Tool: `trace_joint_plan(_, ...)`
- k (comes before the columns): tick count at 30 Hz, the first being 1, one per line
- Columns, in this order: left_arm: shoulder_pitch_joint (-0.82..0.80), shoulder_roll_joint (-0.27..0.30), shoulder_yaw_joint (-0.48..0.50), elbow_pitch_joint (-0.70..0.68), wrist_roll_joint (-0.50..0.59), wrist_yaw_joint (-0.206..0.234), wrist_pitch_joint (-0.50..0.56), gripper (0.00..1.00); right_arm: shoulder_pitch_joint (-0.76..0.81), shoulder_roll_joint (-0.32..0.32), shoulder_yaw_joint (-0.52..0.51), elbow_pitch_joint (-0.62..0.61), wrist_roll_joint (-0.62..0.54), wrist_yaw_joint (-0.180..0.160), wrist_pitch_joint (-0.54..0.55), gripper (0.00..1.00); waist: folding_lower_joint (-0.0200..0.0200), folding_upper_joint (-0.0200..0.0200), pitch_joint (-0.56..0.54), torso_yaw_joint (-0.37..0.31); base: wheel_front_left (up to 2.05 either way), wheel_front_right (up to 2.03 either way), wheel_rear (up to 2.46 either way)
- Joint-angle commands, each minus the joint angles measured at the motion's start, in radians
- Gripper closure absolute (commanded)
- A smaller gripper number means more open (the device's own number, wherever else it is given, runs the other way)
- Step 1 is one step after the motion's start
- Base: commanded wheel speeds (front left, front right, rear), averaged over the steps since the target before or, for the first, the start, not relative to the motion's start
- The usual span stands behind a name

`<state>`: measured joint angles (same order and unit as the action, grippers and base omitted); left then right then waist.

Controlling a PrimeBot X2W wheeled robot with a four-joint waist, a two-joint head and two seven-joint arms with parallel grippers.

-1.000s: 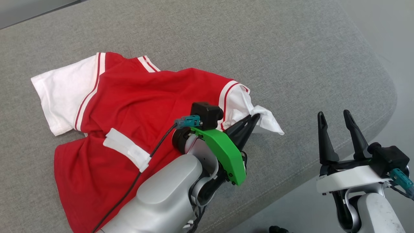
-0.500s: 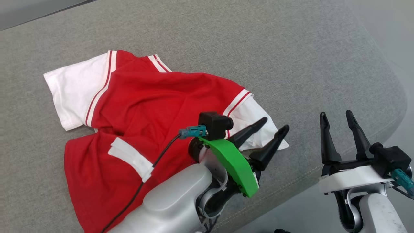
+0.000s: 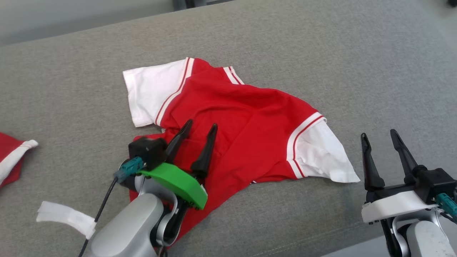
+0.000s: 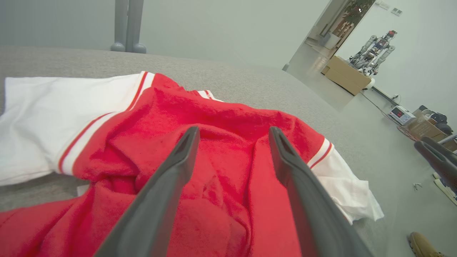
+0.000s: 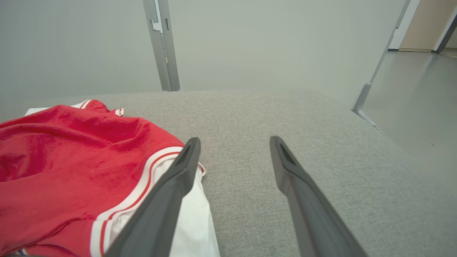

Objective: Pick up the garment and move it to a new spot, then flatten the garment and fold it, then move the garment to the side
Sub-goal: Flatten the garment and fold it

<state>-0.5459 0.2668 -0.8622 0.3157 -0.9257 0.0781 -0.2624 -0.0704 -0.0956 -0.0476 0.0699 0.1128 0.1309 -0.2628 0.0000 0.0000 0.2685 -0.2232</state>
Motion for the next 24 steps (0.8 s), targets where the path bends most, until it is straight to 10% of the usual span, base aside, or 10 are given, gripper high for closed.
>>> trace_joint_plan(1, 0.056, 0.016, 0.025, -0.007, 0.036, 0.007, -0.002, 0.0, 0.018, -0.016, 0.009, 0.009, -0.007, 0.0, -0.003, 0.0, 0.0, 0.0, -0.105, 0.134, 0.0, 0.0, 0.0)
trace_joint_plan(12, 0.346, 0.096, 0.285, -0.04, 0.211, 0.017, -0.003, 0.0, 0.073, -0.068, 0.059, 0.047, -0.013, 0.0, -0.003, 0.0, 0.0, 0.0, -0.218, 0.274, 0.0, 0.0, 0.0)
trace_joint_plan(24, 0.658, 0.078, 0.619, -0.165, 0.369, -0.054, -0.003, 0.0, 0.103, -0.076, 0.096, 0.09, -0.017, 0.0, -0.003, 0.0, 0.0, 0.0, -0.269, 0.233, 0.0, 0.0, 0.0)
